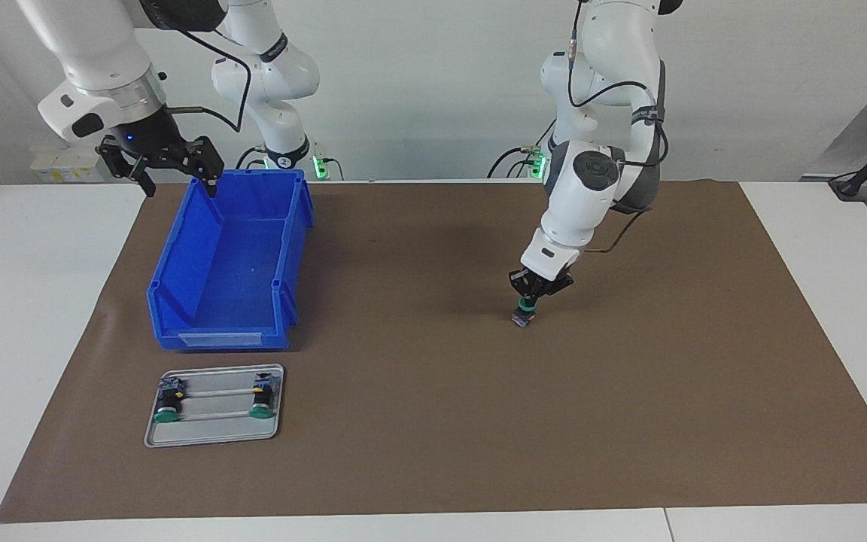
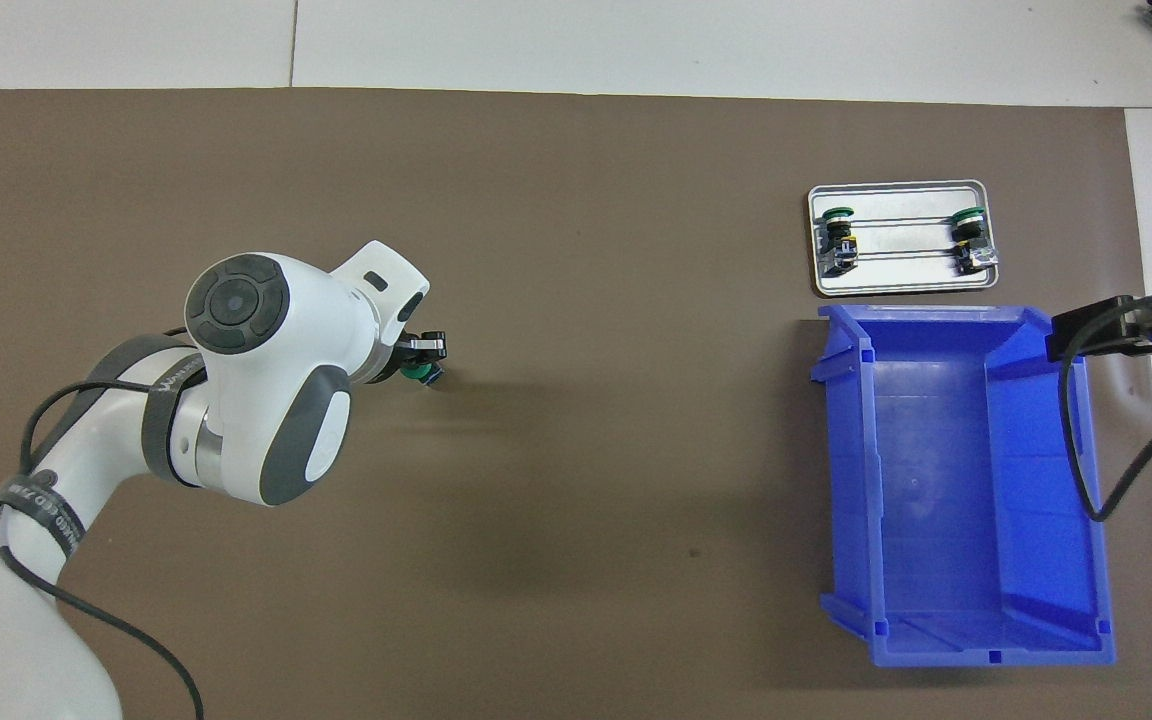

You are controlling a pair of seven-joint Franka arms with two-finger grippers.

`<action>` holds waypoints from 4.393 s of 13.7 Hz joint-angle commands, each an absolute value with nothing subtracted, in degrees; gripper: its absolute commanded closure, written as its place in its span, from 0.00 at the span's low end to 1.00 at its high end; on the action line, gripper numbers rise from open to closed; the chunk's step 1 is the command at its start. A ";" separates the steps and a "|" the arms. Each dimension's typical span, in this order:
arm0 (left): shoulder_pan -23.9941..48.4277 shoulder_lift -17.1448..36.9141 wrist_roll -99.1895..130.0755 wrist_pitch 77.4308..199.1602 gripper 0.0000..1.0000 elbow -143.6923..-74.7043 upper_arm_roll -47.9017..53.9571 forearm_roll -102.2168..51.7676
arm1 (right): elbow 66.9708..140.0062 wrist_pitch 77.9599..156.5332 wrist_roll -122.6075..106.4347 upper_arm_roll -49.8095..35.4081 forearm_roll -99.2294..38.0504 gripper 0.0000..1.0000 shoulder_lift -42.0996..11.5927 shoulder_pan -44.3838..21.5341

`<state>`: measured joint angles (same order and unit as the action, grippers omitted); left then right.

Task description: Place and press button with both arms

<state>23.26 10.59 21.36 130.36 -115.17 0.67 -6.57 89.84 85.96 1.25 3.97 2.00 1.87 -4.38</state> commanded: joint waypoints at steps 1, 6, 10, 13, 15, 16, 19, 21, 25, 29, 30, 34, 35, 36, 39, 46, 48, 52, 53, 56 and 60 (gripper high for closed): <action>23.82 10.64 21.89 122.29 0.78 -110.85 -0.35 -5.45 | 91.41 86.66 1.49 3.60 2.20 0.00 3.25 -4.13; 17.95 9.15 15.94 108.39 0.42 -101.79 -1.05 -5.45 | 91.41 86.66 1.49 3.60 2.20 0.00 3.25 -4.13; 7.93 8.53 0.12 101.61 0.37 -97.39 -1.05 -5.36 | 91.41 86.66 1.49 3.60 2.20 0.00 3.25 -4.13; 5.89 5.55 -2.72 99.24 0.35 -97.03 -1.05 -4.75 | 91.41 86.66 1.49 3.60 2.20 0.00 3.25 -4.13; 6.50 3.26 -2.72 99.31 0.14 -97.12 -0.88 -0.11 | 91.41 86.66 1.49 3.60 2.20 0.00 3.25 -4.13; 6.59 2.82 -2.64 99.32 0.00 -97.12 -0.88 0.61 | 91.41 86.57 1.49 3.60 2.20 0.00 3.25 -4.13; 6.59 1.76 -2.55 99.40 0.00 -97.73 -0.79 0.62 | 91.41 86.66 1.49 3.60 2.20 0.00 3.25 -4.13; 6.07 1.76 -2.72 100.10 0.00 -97.65 -0.70 0.62 | 91.41 86.66 1.49 3.60 2.20 0.00 3.25 -4.13; 6.68 1.67 -2.11 100.37 0.00 -97.30 -0.70 0.53 | 91.41 86.66 1.49 3.60 2.20 0.00 3.25 -4.13; 3.97 1.06 -2.46 100.20 0.00 -97.30 -0.97 0.53 | 91.41 86.66 1.49 3.60 2.20 0.00 3.25 -4.13; 3.52 0.88 -2.37 99.85 0.00 -97.21 -0.97 0.53 | 91.41 86.49 1.41 3.60 2.20 0.00 3.25 -4.13; 3.51 0.26 -2.02 99.05 0.00 -97.38 -0.97 0.53 | 91.41 87.62 0.62 2.90 1.41 0.00 3.25 -4.39; 3.69 0.26 -2.02 98.27 0.00 -97.21 -0.97 0.53 | 91.49 89.80 0.70 2.38 0.28 0.00 3.16 -5.53; 3.52 0.35 -2.02 97.13 0.00 -97.03 -0.97 0.53 | 91.67 92.17 1.40 2.20 -0.08 0.00 3.08 -6.67; 3.43 3.15 -1.93 93.09 0.00 -93.45 -0.79 0.53 | 92.63 95.25 15.40 2.11 -1.49 0.00 1.68 -15.61; 3.43 0.44 -2.28 92.20 0.00 -94.65 -0.53 0.53 | 91.60 116.58 49.18 2.11 -1.49 0.00 -14.28 -36.10; 3.34 0.44 -2.20 92.02 0.00 -94.75 -0.62 0.53 | 88.43 122.23 51.60 1.41 -1.06 0.00 -20.53 -37.70; 3.43 0.44 -2.20 92.02 0.00 -94.66 -0.70 0.53 | 77.03 128.41 55.97 -0.53 3.05 0.00 -34.86 -44.90; 3.34 0.44 -2.20 92.02 0.00 -94.66 -0.70 0.53 | 74.21 129.19 57.03 -0.70 5.69 0.00 -37.76 -45.00; 3.34 0.44 -2.20 92.02 0.00 -94.75 -0.70 0.53 | 72.68 132.70 56.25 -0.88 10.34 0.01 -41.04 -45.62; 3.34 0.44 -2.20 92.02 0.00 -94.75 -0.79 0.53 | 73.12 136.49 52.40 -0.88 13.09 0.03 -41.66 -44.74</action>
<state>3.61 1.86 -2.52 92.37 -93.35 -0.92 -0.61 74.58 135.65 54.90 -0.09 11.28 -40.80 -45.52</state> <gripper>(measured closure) 0.000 0.009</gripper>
